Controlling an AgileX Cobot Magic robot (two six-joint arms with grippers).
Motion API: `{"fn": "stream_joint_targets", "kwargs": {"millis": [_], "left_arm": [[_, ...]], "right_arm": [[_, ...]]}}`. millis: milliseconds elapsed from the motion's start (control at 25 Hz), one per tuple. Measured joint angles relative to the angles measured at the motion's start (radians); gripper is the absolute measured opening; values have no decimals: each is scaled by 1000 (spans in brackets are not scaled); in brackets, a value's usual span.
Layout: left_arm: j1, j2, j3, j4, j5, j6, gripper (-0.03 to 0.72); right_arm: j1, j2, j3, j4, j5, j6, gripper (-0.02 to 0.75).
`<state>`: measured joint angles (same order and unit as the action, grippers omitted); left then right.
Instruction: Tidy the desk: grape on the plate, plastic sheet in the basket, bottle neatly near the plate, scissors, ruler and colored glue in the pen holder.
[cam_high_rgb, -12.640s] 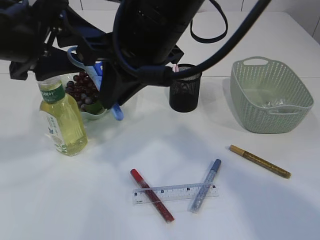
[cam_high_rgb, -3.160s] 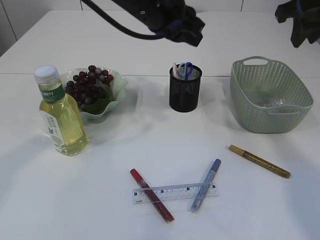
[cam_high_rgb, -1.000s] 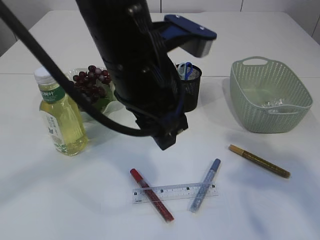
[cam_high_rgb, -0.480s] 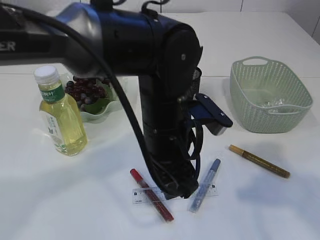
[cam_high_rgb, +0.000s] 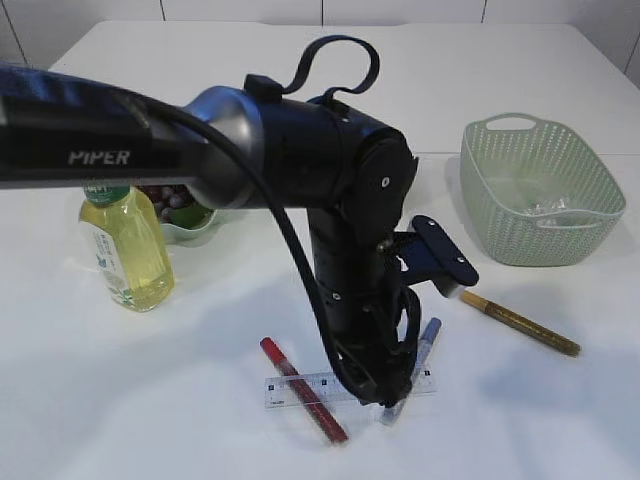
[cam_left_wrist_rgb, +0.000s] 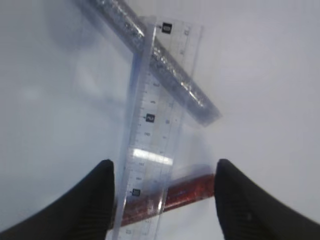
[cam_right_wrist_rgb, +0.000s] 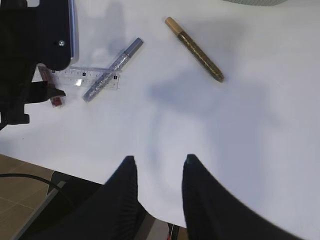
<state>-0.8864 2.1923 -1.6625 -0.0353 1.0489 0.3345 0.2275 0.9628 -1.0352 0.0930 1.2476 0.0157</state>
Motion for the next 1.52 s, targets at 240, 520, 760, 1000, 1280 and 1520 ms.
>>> {"fn": "stream_joint_targets", "kwargs": {"millis": [240, 520, 760, 1000, 1280, 1520], "left_arm": [[0, 17, 0, 0, -53, 6, 503], [0, 57, 0, 35, -69, 8, 511], [-2, 61, 0, 47, -76, 8, 512], [-2, 61, 0, 62, -89, 8, 512], [-2, 65, 0, 77, -95, 10, 512], [-2, 70, 0, 79, -95, 10, 512]], "right_arm": [[0, 0, 0, -14, 2, 0, 260], [0, 0, 0, -26, 2, 0, 260], [0, 0, 0, -27, 2, 0, 260], [0, 0, 0, -29, 2, 0, 260], [0, 0, 0, -29, 2, 0, 260], [0, 0, 0, -29, 2, 0, 260]]}}
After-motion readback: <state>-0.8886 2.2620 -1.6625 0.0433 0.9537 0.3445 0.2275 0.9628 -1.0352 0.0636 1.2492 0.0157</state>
